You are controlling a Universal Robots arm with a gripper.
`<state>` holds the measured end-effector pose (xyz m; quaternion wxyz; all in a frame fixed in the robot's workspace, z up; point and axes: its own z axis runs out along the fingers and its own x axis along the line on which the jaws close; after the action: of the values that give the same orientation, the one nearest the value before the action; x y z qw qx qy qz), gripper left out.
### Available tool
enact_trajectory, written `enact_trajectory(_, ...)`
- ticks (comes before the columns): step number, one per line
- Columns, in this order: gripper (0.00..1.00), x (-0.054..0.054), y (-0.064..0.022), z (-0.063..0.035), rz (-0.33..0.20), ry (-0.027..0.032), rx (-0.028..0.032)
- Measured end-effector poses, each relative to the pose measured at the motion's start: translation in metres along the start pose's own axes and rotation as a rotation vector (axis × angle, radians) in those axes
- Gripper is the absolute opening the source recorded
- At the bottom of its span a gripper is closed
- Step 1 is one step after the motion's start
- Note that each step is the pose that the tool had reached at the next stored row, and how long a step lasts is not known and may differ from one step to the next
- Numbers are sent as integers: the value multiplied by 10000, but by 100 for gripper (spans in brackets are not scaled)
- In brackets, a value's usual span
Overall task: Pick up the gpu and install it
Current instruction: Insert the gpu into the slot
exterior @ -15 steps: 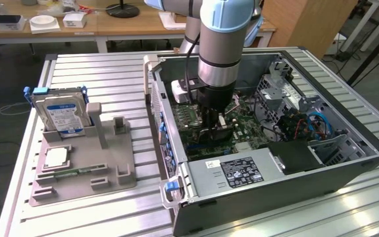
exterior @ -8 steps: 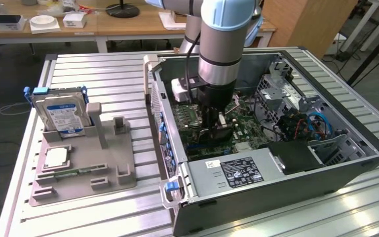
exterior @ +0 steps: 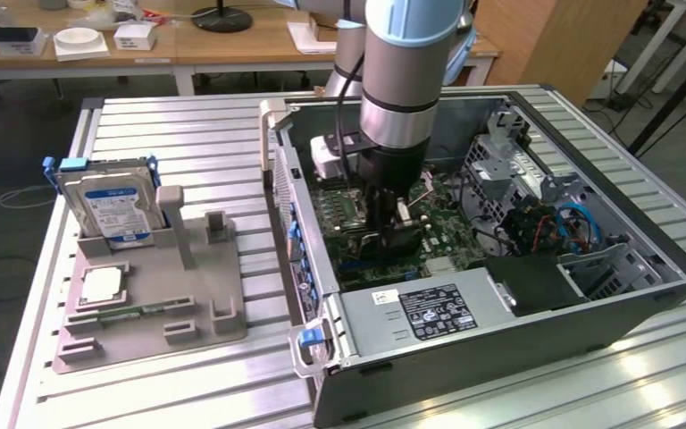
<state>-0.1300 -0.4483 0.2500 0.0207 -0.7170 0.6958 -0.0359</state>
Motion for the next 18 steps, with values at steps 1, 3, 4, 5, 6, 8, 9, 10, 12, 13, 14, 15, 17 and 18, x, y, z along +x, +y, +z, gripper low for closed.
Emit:
enact_trajectory(1, 49, 0, -1, -15, 1, -6, 0)
enact_trajectory(3, 49, 1, -4, -46, 4, -12, -2)
enact_trajectory(4, 49, 1, -5, -60, 6, -15, -2)
enact_trajectory(5, 49, 2, -6, -74, 8, -15, -4)
enact_trajectory(6, 49, 2, -7, -87, 10, -16, -4)
enact_trajectory(8, 49, 2, -9, -108, 14, -15, -5)
enact_trajectory(9, 49, 3, -9, -117, 18, -15, -5)
enact_trajectory(10, 49, 3, -10, -125, 23, -15, -5)
enact_trajectory(12, 49, 3, -11, -141, 34, -15, -6)
enact_trajectory(13, 49, 3, -12, -150, 41, -13, -6)
enact_trajectory(14, 49, 4, -13, -158, 48, -13, -6)
enact_trajectory(15, 49, 4, -14, -169, 54, -13, -6)
enact_trajectory(17, 49, 4, -16, -194, 67, -11, -7)
enact_trajectory(18, 49, 5, -17, -207, 73, -10, -7)
